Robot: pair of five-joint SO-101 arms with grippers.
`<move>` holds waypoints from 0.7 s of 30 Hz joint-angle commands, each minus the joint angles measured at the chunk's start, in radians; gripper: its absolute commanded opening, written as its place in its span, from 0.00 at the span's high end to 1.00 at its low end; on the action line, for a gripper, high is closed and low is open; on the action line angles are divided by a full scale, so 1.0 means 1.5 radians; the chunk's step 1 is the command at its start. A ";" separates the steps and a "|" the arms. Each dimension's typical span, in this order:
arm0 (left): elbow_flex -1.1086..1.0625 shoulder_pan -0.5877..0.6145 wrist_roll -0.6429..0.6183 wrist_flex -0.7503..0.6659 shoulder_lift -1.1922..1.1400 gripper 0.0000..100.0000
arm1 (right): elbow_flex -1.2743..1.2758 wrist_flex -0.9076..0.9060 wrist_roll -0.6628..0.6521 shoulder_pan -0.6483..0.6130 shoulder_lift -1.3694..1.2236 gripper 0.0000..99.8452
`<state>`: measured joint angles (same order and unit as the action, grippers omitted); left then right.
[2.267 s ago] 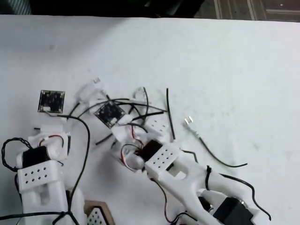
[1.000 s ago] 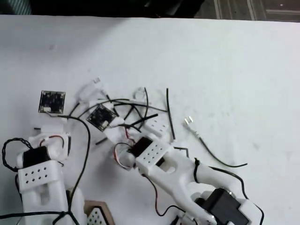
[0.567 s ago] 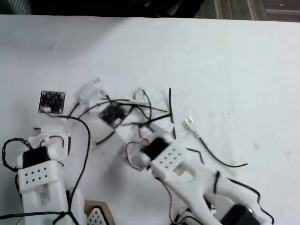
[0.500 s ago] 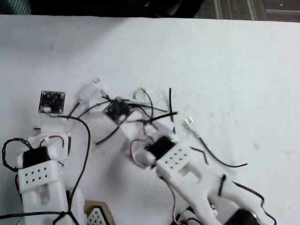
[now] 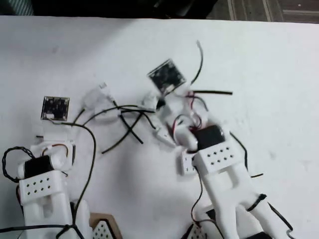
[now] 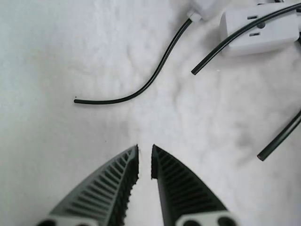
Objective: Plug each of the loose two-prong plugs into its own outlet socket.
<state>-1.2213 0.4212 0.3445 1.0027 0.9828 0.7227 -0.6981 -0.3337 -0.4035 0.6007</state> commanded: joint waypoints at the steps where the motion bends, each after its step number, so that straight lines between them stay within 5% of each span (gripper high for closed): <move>1: 0.002 -0.001 -0.003 -0.012 0.006 0.93 | -0.069 0.066 -0.009 0.050 -0.075 0.98; 15: -0.014 -0.002 -0.003 -0.033 0.010 0.93 | -0.480 0.092 -0.007 0.126 -0.620 0.98; 21: -0.015 -0.002 -0.003 -0.034 0.010 0.93 | -0.613 -0.008 -0.007 0.128 -0.740 0.98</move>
<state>-1.2490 0.4212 0.3445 0.9705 0.9828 -0.0752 -0.6475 -0.3414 -0.2209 -0.4872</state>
